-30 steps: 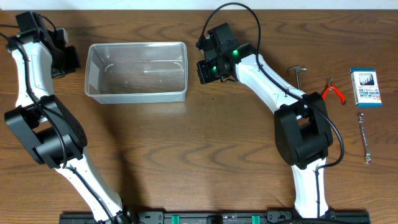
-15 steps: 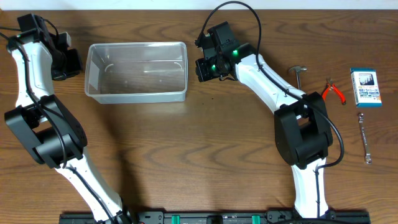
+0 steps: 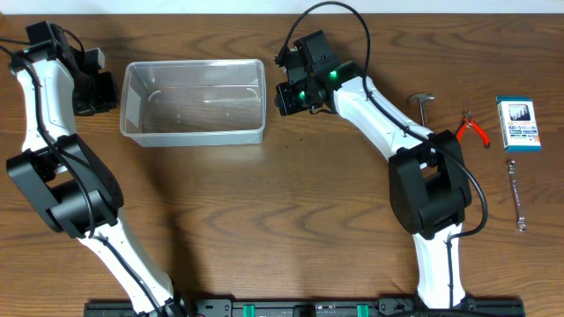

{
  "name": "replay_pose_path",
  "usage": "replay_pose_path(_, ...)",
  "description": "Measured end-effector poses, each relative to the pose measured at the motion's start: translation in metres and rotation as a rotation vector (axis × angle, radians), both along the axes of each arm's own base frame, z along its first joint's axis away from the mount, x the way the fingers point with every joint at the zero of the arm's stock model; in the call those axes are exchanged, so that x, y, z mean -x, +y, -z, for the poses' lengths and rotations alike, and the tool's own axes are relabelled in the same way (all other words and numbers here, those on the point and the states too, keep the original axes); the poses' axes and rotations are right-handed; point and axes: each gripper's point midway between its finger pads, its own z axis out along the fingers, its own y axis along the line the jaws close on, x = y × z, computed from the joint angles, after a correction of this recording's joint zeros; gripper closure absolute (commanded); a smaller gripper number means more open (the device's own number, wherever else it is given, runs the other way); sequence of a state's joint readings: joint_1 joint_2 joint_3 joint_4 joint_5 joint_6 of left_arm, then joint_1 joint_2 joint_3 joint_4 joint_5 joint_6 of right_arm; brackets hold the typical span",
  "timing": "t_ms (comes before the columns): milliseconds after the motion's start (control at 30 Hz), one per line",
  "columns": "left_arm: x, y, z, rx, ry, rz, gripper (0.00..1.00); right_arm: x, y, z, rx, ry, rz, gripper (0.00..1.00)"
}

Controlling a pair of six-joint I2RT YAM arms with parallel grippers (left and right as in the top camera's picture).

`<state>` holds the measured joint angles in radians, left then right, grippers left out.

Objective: Pack container

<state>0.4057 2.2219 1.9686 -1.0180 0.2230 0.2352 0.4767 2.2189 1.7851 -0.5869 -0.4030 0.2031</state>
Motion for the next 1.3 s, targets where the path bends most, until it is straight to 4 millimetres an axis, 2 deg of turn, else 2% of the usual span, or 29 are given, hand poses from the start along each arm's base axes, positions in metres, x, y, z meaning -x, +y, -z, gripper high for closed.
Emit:
replay_pose_path(933,0.01,-0.019,0.001,0.073,0.031,0.074,0.94,0.005,0.007,-0.004,-0.043,0.02,-0.027,0.99)
replay_pose_path(1300,0.007,-0.032,0.001,0.066,0.036,0.106,0.94,0.003,0.007,-0.004,-0.045,0.012,-0.024,0.99)
